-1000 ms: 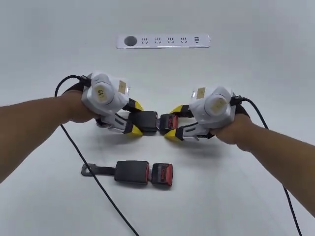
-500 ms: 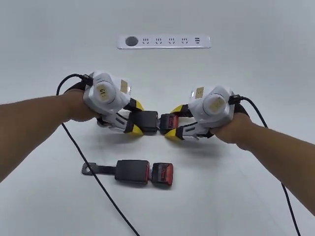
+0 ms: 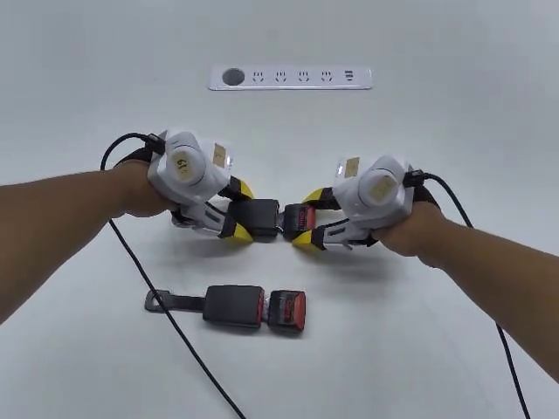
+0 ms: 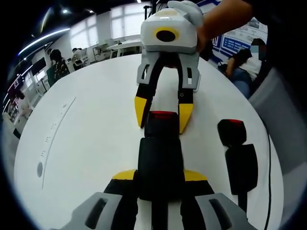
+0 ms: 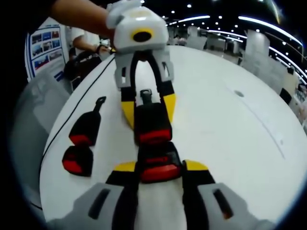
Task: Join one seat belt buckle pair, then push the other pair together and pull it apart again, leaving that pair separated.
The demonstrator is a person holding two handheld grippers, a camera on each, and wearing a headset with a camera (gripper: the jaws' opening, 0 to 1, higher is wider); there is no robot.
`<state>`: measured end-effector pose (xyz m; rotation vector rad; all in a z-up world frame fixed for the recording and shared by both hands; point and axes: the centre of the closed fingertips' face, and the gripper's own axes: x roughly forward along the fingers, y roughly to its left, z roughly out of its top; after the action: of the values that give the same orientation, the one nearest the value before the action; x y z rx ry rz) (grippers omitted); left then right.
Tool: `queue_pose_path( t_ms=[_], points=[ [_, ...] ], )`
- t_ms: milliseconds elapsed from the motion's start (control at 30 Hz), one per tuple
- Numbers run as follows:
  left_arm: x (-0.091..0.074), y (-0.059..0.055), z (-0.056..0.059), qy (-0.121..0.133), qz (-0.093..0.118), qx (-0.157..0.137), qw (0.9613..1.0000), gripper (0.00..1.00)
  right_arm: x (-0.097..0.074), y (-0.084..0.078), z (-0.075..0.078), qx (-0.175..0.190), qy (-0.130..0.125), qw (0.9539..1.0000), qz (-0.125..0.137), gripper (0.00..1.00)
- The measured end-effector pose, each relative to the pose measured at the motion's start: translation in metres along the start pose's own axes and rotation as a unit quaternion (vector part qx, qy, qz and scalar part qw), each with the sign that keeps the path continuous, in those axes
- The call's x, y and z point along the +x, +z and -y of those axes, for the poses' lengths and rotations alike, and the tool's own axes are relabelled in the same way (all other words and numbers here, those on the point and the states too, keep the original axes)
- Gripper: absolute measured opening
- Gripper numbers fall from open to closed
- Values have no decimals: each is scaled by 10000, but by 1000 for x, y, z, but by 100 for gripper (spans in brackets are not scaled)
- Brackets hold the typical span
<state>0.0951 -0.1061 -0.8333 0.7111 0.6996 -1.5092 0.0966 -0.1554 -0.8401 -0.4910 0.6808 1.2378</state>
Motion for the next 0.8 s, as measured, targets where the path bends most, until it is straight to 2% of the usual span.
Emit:
queue_pose_path(
  t_ms=[467,567,800],
  points=[
    [-1,-2,1,22,70,-70,9999,34,-12,-11,3,-53,30,10000,-75,34],
    [-1,-2,0,15,69,-77,9999,34,-13,-12,3,43,26,10000,8,34],
    [-2,-2,0,16,72,-96,9999,34,-17,-16,4,-30,28,10000,-25,34]
  ],
)
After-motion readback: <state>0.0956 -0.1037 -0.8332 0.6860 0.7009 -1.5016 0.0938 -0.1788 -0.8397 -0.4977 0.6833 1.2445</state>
